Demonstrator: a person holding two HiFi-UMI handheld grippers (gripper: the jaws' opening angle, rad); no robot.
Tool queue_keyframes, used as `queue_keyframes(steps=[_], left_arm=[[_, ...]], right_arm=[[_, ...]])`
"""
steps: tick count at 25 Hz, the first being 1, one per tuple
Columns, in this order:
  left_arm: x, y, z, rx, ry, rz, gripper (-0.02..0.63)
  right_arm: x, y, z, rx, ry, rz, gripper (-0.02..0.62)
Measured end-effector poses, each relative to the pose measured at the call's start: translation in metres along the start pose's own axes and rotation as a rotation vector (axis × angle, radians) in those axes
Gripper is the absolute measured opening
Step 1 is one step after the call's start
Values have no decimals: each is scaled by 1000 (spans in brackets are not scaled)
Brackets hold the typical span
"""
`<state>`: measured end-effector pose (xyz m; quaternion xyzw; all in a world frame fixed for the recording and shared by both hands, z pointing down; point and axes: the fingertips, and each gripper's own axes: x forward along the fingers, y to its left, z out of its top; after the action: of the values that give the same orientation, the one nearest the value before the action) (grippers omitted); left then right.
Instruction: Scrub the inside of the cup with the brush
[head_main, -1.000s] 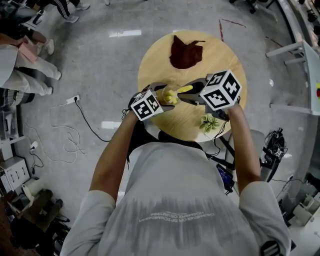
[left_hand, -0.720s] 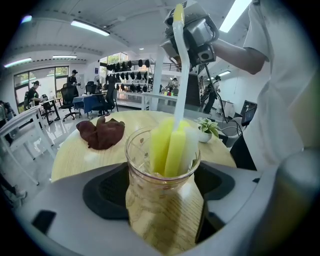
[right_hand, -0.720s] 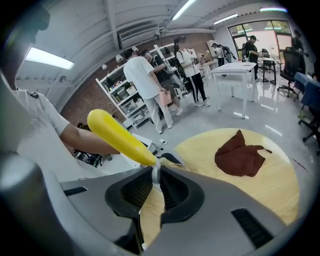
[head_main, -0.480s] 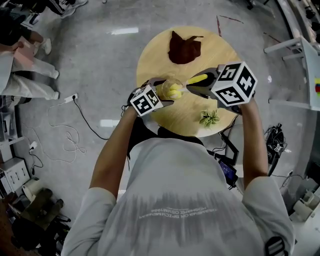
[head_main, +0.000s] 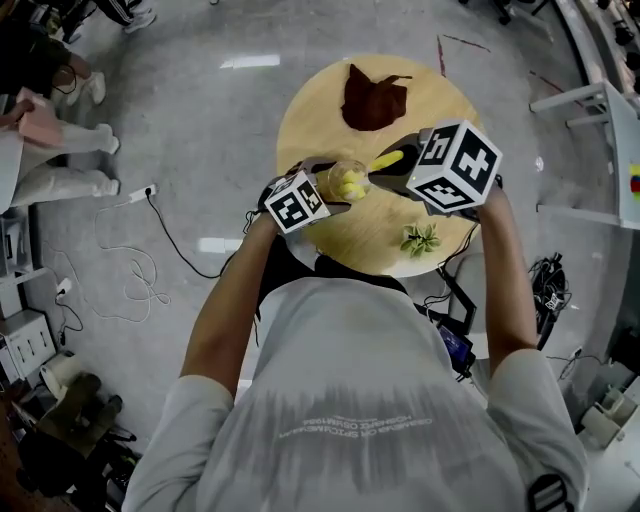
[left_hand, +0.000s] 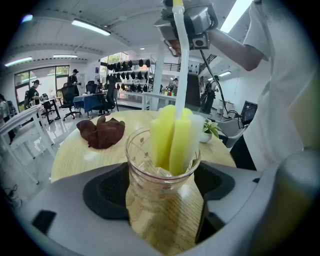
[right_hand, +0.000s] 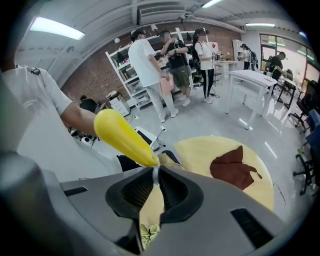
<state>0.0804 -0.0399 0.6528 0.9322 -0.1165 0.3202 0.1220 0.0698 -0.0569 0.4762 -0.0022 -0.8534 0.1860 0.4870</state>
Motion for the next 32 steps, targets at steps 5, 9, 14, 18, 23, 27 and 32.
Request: queue_keyframes(steps=[5, 9, 14, 18, 23, 27, 32], left_arm=[[1, 0, 0, -2, -8, 0, 403], [1, 0, 2, -3, -10, 0, 403], [0, 0, 1, -7, -9, 2, 403], [1, -1, 0, -7, -8, 4, 403], [1, -1, 0, -9, -8, 4, 403], [3, -1, -2, -11, -9, 2, 403], [0, 2, -1, -16, -8, 6, 403]], right_arm=[[11, -5, -11, -9, 62, -15, 64], [23, -10, -20, -9, 109, -29, 64], [33, -11, -15, -9, 105, -30, 64], [32, -14, -15, -35, 131, -58, 63], [17, -26, -29, -44, 211, -135, 58], [11, -23, -33, -63, 236, -157, 58], [-7, -20, -18, -122, 256, -186, 58]])
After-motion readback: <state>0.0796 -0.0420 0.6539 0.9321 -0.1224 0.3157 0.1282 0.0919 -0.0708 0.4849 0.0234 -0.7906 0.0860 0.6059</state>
